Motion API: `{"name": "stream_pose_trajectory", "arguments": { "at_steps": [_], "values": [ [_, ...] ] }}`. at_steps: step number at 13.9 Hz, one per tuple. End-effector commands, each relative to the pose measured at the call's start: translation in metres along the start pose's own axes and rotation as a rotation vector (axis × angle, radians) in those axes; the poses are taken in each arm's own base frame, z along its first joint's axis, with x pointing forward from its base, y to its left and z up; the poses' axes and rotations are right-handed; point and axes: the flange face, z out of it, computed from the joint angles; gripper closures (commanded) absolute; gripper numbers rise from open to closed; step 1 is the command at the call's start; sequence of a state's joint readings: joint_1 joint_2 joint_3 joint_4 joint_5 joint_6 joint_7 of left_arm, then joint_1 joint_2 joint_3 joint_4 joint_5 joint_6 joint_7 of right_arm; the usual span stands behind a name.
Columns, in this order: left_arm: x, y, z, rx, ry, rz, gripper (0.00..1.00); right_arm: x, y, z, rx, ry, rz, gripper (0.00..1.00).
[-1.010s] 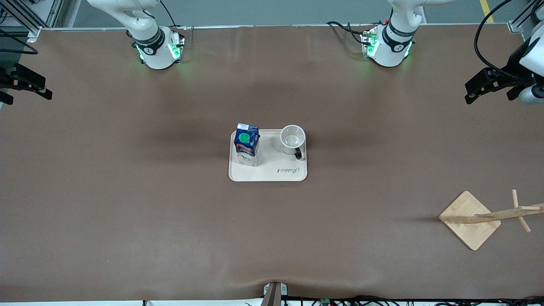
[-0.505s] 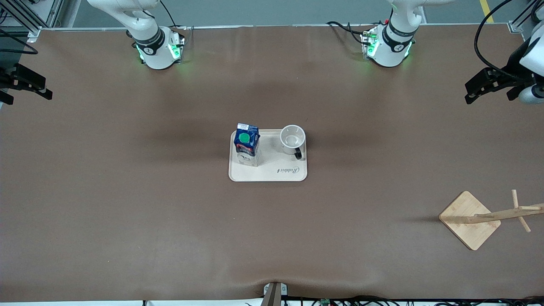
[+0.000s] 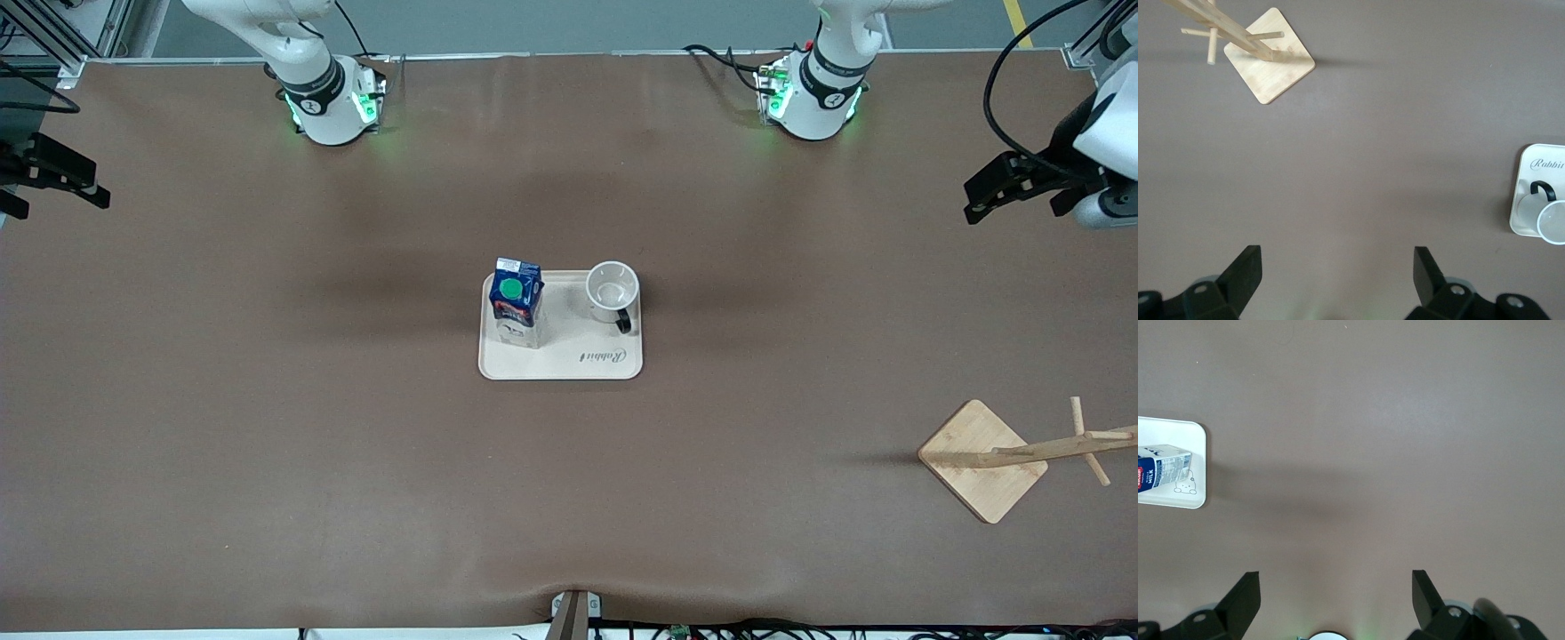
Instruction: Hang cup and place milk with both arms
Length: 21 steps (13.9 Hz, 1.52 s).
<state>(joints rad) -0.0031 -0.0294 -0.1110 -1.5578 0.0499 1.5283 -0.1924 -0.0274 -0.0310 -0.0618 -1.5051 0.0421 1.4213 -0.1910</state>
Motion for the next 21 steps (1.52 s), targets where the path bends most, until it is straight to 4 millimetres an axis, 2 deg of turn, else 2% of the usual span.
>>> {"name": "stream_pose_trajectory", "arguments": {
  "at_steps": [1,5,10,12,14,18,21],
  "values": [
    [0.003,0.029,0.019,-0.016,0.011,-0.031,0.00,-0.002,0.007,-0.004,0.015,0.003,0.005,0.00],
    [0.001,0.064,0.056,-0.019,0.025,-0.032,0.00,-0.002,0.009,-0.003,0.015,0.000,0.008,0.00],
    [0.002,0.135,0.113,-0.017,-0.023,0.044,0.00,0.002,0.011,0.002,0.017,-0.010,0.012,0.00],
    [-0.008,0.166,0.142,-0.032,-0.011,0.010,0.00,0.002,0.011,0.002,0.017,-0.010,0.012,0.00],
    [-0.025,0.206,0.173,-0.064,0.016,-0.036,0.00,0.002,0.010,0.003,0.016,-0.012,0.008,0.00],
    [-0.049,0.274,0.230,-0.077,-0.050,-0.128,0.00,0.002,0.011,0.003,0.016,-0.014,0.009,0.00],
    [-0.073,0.326,0.280,-0.082,-0.081,-0.160,0.00,0.002,0.011,0.003,0.018,-0.013,0.011,0.00]
  ]
}}
